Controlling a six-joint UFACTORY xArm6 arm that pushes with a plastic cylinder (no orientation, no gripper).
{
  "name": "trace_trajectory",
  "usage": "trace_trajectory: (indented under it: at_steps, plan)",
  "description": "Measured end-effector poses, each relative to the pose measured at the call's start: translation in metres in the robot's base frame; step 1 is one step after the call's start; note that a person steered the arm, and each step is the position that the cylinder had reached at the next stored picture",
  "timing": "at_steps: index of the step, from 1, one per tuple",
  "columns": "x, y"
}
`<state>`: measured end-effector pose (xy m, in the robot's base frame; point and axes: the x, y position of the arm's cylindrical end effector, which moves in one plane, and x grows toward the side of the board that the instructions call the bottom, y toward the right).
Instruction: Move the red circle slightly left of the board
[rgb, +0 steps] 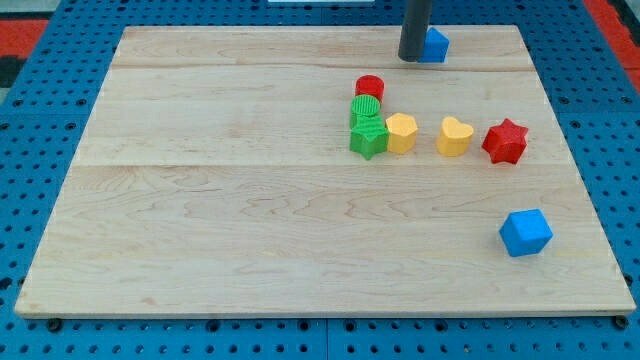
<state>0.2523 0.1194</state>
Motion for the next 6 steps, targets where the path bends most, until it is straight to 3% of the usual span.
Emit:
trace_trajectory:
  at_steps: [2,3,5,6]
  plan:
    - [0.054,-0.021]
    - [0.063,-0.073]
    - [0.108,-0.068]
    - [0.114,-0.142]
